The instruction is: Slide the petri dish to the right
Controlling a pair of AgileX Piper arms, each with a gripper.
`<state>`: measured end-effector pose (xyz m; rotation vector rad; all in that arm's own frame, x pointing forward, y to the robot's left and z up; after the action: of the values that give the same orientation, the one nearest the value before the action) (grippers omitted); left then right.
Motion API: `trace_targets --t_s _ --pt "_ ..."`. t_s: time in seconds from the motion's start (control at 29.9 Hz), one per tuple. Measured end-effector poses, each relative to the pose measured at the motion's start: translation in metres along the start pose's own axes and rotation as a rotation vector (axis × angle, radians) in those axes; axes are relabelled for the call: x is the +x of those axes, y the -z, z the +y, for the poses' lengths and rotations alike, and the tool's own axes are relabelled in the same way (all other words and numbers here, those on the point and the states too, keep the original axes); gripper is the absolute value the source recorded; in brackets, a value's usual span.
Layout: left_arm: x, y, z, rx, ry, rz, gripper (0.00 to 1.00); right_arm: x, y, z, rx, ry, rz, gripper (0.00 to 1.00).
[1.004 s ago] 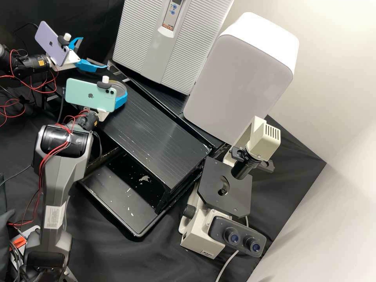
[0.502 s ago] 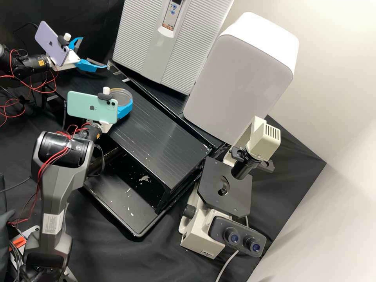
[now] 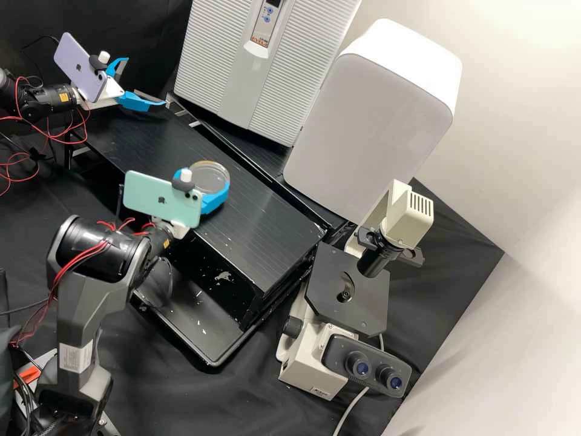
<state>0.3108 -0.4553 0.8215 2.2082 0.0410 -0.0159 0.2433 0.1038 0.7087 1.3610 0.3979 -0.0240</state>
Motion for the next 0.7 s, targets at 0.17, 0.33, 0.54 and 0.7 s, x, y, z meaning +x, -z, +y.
trace_targets --t_s 0.17,0.33,0.54,0.7 --pt "0.000 0.000 0.0000 0.000 0.000 0.000 1.00 -0.012 -0.023 0.006 0.035 -0.018 0.001 0.00" --pt "0.000 0.000 0.0000 0.000 0.000 0.000 1.00 -0.020 -0.044 0.015 0.057 -0.044 0.005 0.00" --pt "0.000 0.000 0.0000 0.000 0.000 0.000 1.00 -0.025 -0.063 0.022 0.041 -0.051 0.048 0.00" --pt "0.000 0.000 0.0000 0.000 0.000 0.000 1.00 -0.027 -0.073 0.025 0.014 -0.015 0.065 0.00"
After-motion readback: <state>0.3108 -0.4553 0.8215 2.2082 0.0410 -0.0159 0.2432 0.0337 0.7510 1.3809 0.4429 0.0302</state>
